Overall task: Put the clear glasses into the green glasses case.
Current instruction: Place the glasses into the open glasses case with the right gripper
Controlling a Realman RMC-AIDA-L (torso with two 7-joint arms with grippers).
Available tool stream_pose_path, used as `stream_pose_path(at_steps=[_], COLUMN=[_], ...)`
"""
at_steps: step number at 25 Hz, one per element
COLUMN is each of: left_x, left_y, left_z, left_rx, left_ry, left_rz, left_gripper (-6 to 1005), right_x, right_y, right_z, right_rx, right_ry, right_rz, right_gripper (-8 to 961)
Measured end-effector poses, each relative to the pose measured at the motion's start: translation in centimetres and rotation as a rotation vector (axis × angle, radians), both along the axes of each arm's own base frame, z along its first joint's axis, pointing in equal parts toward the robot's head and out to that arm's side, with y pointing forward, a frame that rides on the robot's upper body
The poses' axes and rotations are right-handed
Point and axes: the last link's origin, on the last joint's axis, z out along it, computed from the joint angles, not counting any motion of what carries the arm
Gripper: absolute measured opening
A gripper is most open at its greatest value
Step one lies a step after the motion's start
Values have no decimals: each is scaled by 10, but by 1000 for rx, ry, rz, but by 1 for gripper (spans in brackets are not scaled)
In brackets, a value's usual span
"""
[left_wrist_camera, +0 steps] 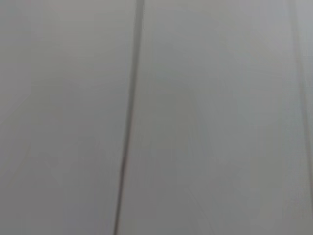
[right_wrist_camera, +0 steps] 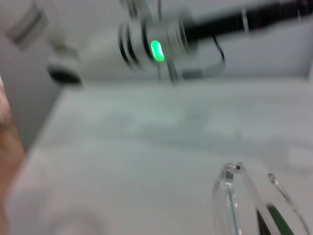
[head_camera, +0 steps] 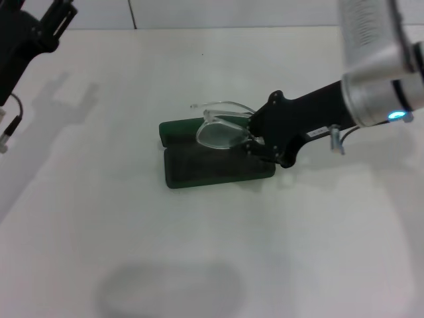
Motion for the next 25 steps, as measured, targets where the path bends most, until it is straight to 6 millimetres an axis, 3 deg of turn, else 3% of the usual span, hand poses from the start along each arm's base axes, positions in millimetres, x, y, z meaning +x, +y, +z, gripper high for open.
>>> stream_pose_path(at_steps=[6, 12, 25], left_x=[-18, -20, -18], left_y=[-7, -7, -1], left_z=[-1, -5, -6], left_rx=[-33, -44, -49], left_ry=[-36, -31, -20], left_rz=[82, 102, 109], left_gripper=[725, 726, 726], right_x=[-18, -19, -10], right_y=[4, 1, -1], right_z=[-28, -50, -67], right_rx=[76, 126, 189], right_ry=[-144, -214, -238], right_rz=[44, 83, 106], right_gripper=[120, 120, 119])
